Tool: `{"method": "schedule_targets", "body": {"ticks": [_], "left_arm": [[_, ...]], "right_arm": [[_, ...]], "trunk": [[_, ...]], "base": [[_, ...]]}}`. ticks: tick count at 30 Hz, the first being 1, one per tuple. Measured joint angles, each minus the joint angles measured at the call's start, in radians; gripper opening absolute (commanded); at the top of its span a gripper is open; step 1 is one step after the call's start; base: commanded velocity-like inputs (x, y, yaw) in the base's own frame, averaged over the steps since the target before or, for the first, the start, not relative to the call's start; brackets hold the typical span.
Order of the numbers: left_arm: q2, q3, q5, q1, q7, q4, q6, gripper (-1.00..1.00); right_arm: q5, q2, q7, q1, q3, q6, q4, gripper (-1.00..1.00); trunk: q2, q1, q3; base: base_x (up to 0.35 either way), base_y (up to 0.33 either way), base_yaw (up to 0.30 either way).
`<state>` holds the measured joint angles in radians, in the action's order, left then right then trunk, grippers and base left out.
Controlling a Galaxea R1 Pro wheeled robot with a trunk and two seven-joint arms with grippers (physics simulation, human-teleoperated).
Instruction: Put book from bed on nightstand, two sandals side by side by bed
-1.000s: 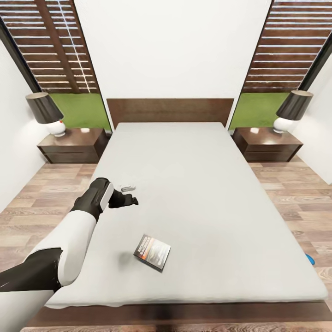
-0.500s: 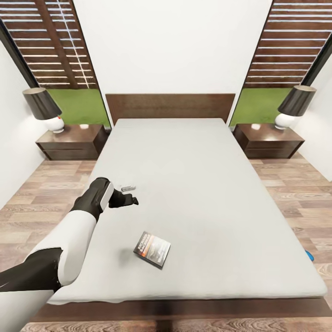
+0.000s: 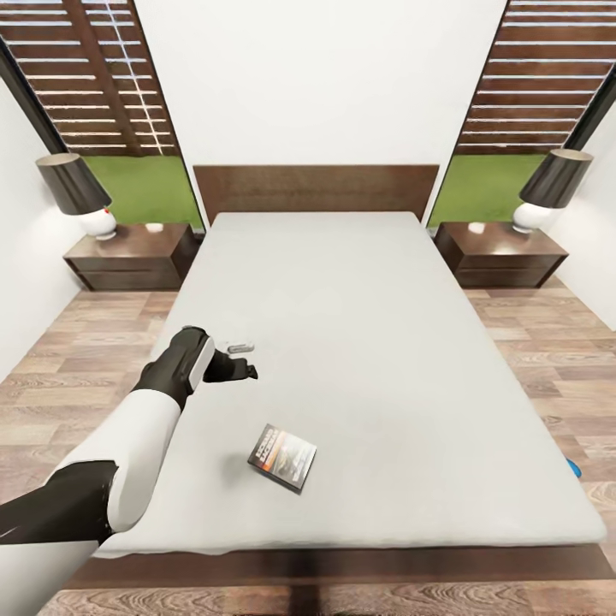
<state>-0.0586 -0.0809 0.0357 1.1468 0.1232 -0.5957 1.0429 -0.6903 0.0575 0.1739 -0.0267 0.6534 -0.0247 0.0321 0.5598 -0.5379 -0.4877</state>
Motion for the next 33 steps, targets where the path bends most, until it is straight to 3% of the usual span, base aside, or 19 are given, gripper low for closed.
{"method": "schedule_targets", "body": {"ticks": [33], "left_arm": [[-0.007,0.009,0.000,0.002,-0.001,-0.003,0.000,1.00]], "right_arm": [[0.000,0.000,0.000,0.000,0.000,0.000,0.000,1.00]], "trunk": [[0.000,0.000,-0.054]], "base": [[0.000,0.000,0.000]]}}
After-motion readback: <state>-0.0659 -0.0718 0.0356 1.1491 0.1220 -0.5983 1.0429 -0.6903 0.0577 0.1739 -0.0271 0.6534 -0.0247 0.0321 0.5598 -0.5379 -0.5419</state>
